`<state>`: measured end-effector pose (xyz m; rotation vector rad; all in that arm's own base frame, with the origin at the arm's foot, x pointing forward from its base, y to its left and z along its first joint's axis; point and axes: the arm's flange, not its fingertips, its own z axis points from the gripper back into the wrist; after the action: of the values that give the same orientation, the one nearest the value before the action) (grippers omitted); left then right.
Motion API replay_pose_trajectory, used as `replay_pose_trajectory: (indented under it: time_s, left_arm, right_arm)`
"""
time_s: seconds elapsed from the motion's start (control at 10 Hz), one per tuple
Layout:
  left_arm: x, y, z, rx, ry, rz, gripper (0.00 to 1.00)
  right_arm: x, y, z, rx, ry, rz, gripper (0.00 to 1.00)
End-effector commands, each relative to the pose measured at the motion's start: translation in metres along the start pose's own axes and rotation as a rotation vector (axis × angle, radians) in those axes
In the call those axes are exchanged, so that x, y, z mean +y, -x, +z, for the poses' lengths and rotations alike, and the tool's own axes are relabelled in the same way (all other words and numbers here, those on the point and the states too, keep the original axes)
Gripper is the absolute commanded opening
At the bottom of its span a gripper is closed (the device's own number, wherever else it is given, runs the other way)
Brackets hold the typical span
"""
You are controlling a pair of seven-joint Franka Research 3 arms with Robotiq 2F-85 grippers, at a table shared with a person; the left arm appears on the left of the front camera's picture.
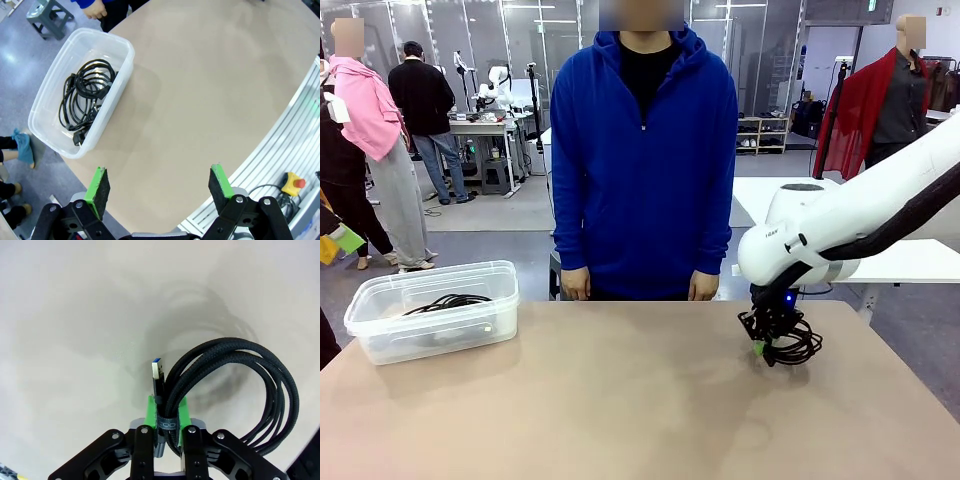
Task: Organize and store the cables.
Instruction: Place the USB Extension Cable into the Organizing box.
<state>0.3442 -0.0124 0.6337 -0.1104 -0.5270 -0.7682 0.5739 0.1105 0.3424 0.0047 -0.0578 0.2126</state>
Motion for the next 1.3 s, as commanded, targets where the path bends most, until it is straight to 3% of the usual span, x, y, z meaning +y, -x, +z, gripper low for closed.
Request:
replay_pose_trajectory:
  time_s: [0.0, 0.3, 0.8, 1.2]
  left_arm:
    - [0.002, -0.004, 0.000, 0.005, -0.018, 0.013, 1.00]
    - [0.002, -0.004, 0.000, 0.005, -0.018, 0.013, 1.00]
    - [0.002, -0.004, 0.000, 0.005, -0.018, 0.013, 1.00]
    - [0.002, -0.004, 0.000, 0.005, -0.018, 0.013, 1.00]
  right_arm:
    - [0.015, -0.003, 0.033, 0.056, 0.065, -0.045, 0.00]
    - [0.031, -0.002, 0.053, 0.070, 0.048, -0.106, 0.00]
    - [0.066, 0.004, 0.067, 0.017, 0.033, -0.088, 0.00]
    - [0.161, -0.017, 0.064, 0.029, 0.035, 0.043, 0.00]
